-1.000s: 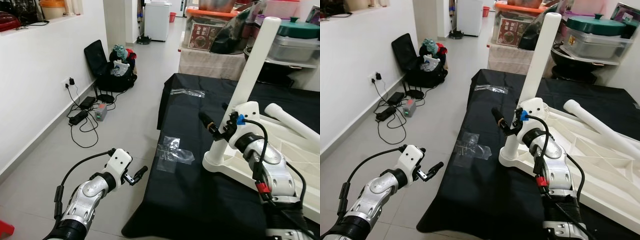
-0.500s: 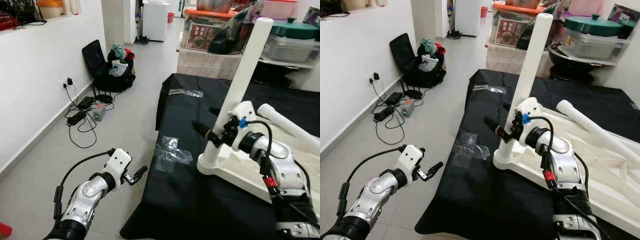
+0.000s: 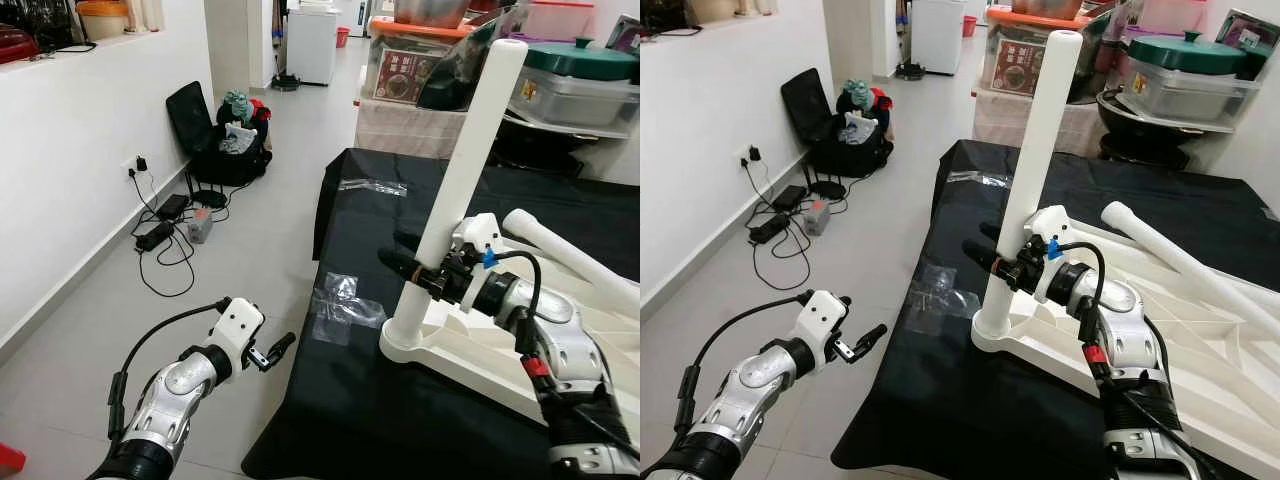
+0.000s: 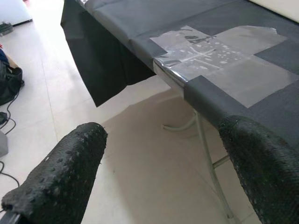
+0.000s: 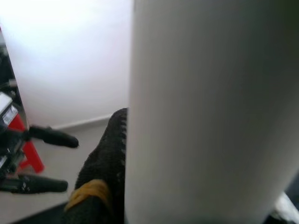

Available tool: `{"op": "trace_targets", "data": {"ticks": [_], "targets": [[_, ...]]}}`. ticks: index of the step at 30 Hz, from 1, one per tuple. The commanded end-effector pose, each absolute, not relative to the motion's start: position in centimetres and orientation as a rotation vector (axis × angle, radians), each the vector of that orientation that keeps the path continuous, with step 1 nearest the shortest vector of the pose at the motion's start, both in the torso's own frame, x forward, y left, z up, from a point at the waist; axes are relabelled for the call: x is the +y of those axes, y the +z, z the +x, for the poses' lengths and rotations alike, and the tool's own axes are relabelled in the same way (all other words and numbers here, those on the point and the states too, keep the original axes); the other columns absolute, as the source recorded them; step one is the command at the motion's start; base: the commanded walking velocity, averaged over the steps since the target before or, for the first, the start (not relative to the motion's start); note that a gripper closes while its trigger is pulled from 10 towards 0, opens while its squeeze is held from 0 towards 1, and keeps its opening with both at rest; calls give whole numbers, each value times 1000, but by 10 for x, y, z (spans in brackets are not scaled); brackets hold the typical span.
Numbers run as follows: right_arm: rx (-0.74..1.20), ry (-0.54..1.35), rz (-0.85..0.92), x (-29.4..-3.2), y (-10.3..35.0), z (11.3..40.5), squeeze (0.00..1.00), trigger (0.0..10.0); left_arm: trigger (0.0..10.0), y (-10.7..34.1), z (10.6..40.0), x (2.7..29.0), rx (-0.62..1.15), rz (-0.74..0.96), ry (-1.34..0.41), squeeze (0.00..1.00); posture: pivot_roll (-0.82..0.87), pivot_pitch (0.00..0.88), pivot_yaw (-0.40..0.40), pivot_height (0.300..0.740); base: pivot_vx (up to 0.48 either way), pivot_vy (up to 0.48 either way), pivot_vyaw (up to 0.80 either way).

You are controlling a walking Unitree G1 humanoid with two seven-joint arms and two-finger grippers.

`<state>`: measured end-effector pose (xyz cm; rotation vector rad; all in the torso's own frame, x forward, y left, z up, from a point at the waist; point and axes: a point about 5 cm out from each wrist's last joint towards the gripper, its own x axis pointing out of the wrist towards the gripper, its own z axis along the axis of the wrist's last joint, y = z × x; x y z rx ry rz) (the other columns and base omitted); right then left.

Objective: Building children table

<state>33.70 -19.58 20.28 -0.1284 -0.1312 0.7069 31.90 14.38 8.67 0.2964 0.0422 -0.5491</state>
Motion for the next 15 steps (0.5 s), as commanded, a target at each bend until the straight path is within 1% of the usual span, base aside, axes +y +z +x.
{"op": "trace_targets", "data": {"ticks": [1, 2, 3, 4, 7, 10, 12, 15], "targets": [[-161, 503, -202, -201, 211, 346, 0, 0, 10000, 85, 318, 141, 47, 309, -568, 0, 95, 0, -98, 740, 0, 0, 0], [-137, 363, -188, -203, 210, 350, 0, 0, 10000, 85, 318, 141, 47, 308, -568, 0, 95, 0, -98, 740, 0, 0, 0], [-120, 279, -176, -205, 209, 352, 0, 0, 10000, 85, 318, 140, 46, 308, -568, 0, 95, 0, -98, 740, 0, 0, 0], [-106, 244, -147, -200, 207, 348, 0, 0, 10000, 85, 318, 140, 46, 307, -568, 0, 89, 0, -95, 740, 0, 0, 0], [-98, 224, -128, -197, 206, 345, 0, 0, 10000, 85, 318, 140, 46, 307, -569, 0, 89, 0, -95, 740, 0, 0, 0], [-129, 172, -66, -171, 206, 323, 0, 0, 10000, 84, 318, 140, 50, 307, -573, 0, 75, 0, -85, 740, 0, 0, 0], [-126, 154, -54, -167, 206, 318, 0, 0, 10000, 83, 318, 140, 52, 308, -574, 0, 75, 0, -85, 740, 0, 0, 0], [-30, -81, -93, -170, 194, 306, 0, 0, 10000, 83, 318, 138, 52, 309, -574, 0, 70, 0, -86, 740, 0, 0, 0]]}}
